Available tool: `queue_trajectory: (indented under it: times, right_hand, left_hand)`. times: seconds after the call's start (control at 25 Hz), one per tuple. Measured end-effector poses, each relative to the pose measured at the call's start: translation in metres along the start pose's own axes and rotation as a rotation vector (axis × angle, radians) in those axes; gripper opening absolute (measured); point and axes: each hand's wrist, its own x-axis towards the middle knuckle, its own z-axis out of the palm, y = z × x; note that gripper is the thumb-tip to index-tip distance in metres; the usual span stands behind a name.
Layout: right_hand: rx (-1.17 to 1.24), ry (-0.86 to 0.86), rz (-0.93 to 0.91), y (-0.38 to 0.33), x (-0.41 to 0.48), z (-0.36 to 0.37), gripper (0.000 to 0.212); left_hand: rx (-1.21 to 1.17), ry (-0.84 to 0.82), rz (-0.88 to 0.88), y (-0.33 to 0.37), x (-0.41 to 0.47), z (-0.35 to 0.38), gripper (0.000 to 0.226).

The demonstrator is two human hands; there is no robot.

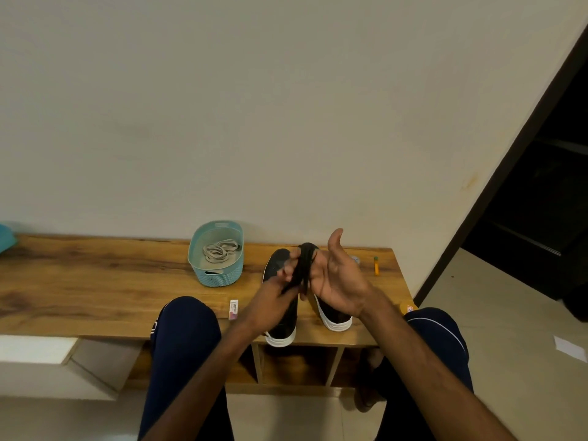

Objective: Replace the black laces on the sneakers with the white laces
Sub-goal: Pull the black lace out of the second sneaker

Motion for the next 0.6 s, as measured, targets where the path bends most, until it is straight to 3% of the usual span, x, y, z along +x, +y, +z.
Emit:
queue_trajectory:
  times: [0.08, 0.16, 0.28, 0.44, 0.6]
  right_hand:
    - [-0.062, 0.091, -0.026, 0.006, 0.005, -0.008, 0.093]
    - [-0.352, 0.208, 0.011, 0.014, 0.004, -0.013, 0.091]
    - [-0.788, 0.219, 0.192, 0.022, -0.005, -0.012, 0.089]
    - [-0.739, 0.087, 0.261, 0.025, -0.007, 0.000, 0.098]
    - [-0.614, 0.140, 0.259, 0.015, -0.001, -0.001, 0.096]
  left_hand:
    - [0.128, -0.104, -0.013, -0.002, -0.008, 0.006, 0.030]
    - [0.336, -0.202, -0.014, 0.003, -0.018, 0.002, 0.030]
    - [0.665, -0.137, 0.042, 0.015, -0.022, -0.019, 0.025]
    - [0.831, 0.100, 0.177, 0.021, -0.002, -0.048, 0.034]
    - [0.550, 0.140, 0.146, 0.009, 0.015, -0.061, 0.029]
